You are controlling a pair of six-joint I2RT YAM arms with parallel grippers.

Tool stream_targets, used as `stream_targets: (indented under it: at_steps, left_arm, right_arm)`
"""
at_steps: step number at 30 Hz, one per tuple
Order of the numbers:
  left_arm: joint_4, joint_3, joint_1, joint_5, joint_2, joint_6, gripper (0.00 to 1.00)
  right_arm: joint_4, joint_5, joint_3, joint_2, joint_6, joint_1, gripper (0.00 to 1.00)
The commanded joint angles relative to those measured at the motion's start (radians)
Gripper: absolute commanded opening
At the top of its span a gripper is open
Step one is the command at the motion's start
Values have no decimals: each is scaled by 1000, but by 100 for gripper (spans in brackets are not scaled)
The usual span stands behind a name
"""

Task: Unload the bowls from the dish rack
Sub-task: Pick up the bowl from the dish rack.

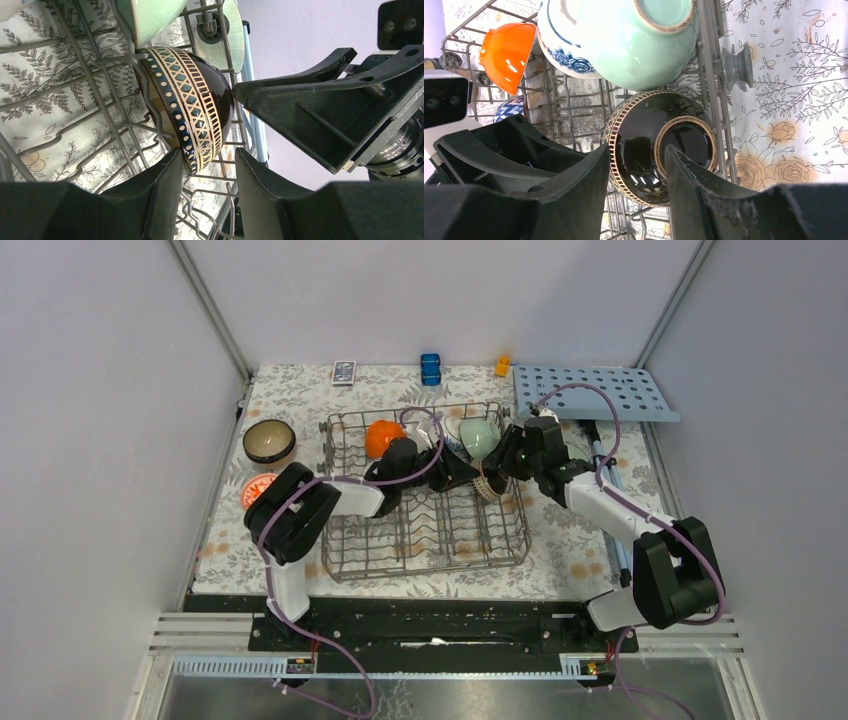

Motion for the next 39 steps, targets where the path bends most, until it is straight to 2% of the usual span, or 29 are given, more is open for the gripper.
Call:
stream_targets:
  at_steps: [1, 9, 32, 39]
  left_arm:
    - [105, 47, -1, 43, 21, -17, 45]
    - [190, 48, -2, 71, 47, -63, 39]
    - [290, 106, -22, 103, 129, -92, 40]
    - [349, 101, -24, 109, 155, -119, 32]
  right_arm:
    - [33, -24, 9, 5, 17, -14, 51]
    - [37, -32, -3, 10, 21, -25, 49]
    - [49, -55, -44, 6, 35, -45, 48]
    - [54, -70, -43, 1, 44, -50, 47]
